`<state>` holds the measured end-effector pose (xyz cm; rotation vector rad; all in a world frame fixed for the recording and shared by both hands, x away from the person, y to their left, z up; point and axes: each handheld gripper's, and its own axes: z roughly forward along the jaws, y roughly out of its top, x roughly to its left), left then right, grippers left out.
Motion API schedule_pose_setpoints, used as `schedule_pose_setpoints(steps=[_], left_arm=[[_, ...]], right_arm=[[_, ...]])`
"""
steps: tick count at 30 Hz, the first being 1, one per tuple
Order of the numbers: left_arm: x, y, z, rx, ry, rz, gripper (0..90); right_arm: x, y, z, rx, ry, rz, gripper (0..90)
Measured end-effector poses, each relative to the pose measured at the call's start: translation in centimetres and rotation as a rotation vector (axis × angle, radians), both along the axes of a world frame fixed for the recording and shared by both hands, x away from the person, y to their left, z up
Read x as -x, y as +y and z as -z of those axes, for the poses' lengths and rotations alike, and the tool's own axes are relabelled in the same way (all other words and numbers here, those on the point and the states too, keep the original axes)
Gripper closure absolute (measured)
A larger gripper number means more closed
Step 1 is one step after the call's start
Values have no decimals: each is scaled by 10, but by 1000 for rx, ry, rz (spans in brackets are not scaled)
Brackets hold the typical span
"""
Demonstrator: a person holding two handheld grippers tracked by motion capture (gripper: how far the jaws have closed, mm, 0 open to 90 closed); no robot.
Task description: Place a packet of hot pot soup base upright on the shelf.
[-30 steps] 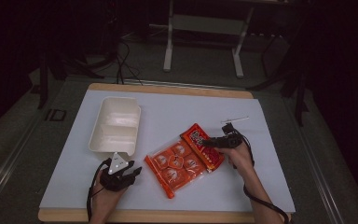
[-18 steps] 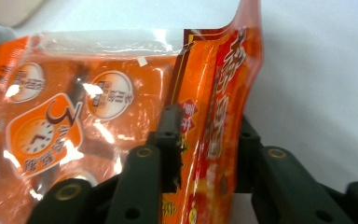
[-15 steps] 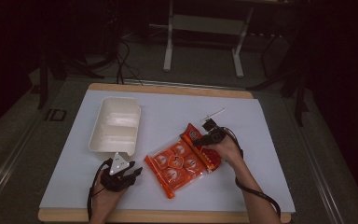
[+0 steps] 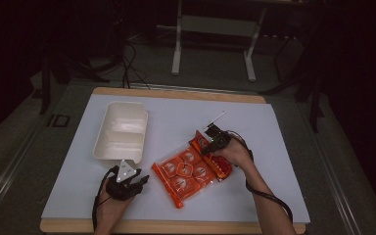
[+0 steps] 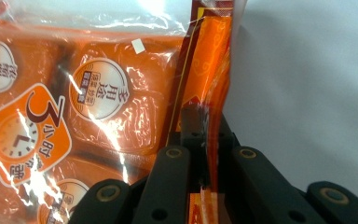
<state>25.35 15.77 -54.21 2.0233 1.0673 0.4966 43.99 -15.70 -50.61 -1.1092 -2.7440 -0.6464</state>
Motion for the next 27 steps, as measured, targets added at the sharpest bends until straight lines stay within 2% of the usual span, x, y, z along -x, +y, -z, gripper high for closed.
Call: schedule_pose_setpoints(steps=[5, 12, 16, 20, 22, 25, 27], left_arm=[[0, -2, 0, -16, 1, 2, 589], [0, -3, -1, -13, 9, 5, 590], [2, -2, -4, -12, -2, 4, 590], [2, -1, -6, -3, -9, -2, 590], [3, 0, -6, 0, -11, -4, 590], [3, 1, -7, 0, -15, -2, 590], [4, 1, -7, 3, -20, -7, 591]], right_arm=[[1, 2, -3, 17, -4, 3, 896], [7, 7, -16, 54, -69, -39, 896], [12, 9, -24, 67, -98, -49, 896], [21, 14, -35, 102, -152, -58, 897], [24, 14, -41, 96, -169, -59, 898], [29, 11, -56, 28, -181, -47, 899], [31, 9, -66, 2, -175, -46, 899]])
